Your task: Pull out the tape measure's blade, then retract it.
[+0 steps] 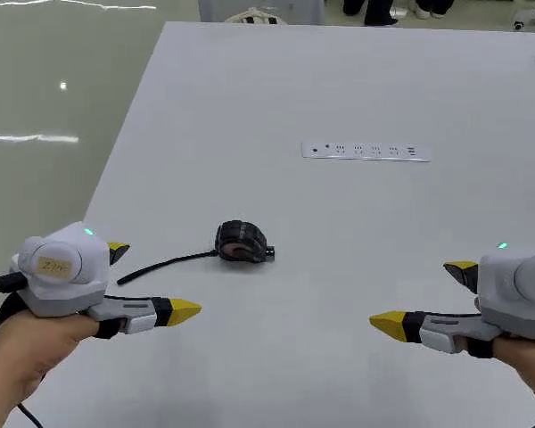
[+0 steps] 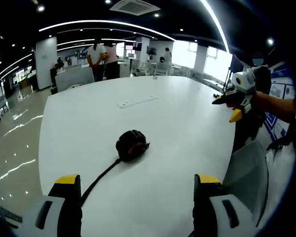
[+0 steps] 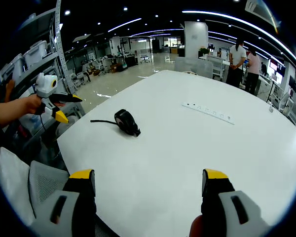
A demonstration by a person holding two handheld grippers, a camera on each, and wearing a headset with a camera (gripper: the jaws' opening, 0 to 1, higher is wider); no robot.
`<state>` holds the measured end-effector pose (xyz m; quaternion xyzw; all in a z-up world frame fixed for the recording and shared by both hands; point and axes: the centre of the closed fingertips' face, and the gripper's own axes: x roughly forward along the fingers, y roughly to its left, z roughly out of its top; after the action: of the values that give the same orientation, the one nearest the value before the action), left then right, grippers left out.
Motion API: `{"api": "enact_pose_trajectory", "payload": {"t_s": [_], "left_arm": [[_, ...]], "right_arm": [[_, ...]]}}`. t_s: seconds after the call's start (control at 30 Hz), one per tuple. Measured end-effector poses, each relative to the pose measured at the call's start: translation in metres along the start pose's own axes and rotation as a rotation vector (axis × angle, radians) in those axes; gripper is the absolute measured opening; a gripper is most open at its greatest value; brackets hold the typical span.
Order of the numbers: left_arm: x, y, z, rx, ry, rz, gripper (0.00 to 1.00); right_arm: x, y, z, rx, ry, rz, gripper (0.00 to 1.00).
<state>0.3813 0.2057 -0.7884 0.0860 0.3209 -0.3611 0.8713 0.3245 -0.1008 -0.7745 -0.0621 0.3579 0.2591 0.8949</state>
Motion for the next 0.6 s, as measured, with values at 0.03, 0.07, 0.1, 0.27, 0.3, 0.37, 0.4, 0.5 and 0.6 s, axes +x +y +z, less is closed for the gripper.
{"api": "enact_pose_trajectory", "payload": {"t_s": [0.03, 0.07, 0.1, 0.27, 0.3, 0.37, 0.4, 0.5, 0.6], "left_arm": [[0.001, 0.0, 0.001, 0.002, 0.001, -0.002, 0.91], [0.002, 0.0, 0.001, 0.002, 0.003, -0.003, 0.91], [0.005, 0.001, 0.001, 0.005, 0.004, -0.007, 0.91], [0.012, 0.001, 0.002, 0.019, 0.017, -0.02, 0.9], [0.014, 0.002, 0.002, 0.021, 0.019, -0.02, 0.9], [0.017, 0.003, 0.001, 0.026, 0.023, -0.024, 0.9], [0.018, 0.003, 0.001, 0.029, 0.025, -0.025, 0.89], [0.023, 0.003, 0.002, 0.04, 0.032, -0.032, 0.88], [0.027, 0.004, 0.002, 0.058, 0.043, -0.038, 0.88]], "right_arm": [[0.001, 0.0, 0.0, -0.003, 0.002, 0.002, 0.92], [0.002, -0.001, 0.001, -0.004, 0.002, 0.003, 0.91], [0.004, -0.001, 0.001, -0.009, 0.005, 0.006, 0.91], [0.012, -0.006, 0.003, -0.021, 0.013, 0.009, 0.91], [0.013, -0.007, 0.003, -0.022, 0.014, 0.011, 0.91], [0.016, -0.008, 0.003, -0.028, 0.017, 0.014, 0.9], [0.018, -0.008, 0.003, -0.029, 0.018, 0.016, 0.9], [0.023, -0.009, 0.004, -0.035, 0.022, 0.023, 0.9], [0.029, -0.01, 0.006, -0.041, 0.025, 0.032, 0.89]]}}
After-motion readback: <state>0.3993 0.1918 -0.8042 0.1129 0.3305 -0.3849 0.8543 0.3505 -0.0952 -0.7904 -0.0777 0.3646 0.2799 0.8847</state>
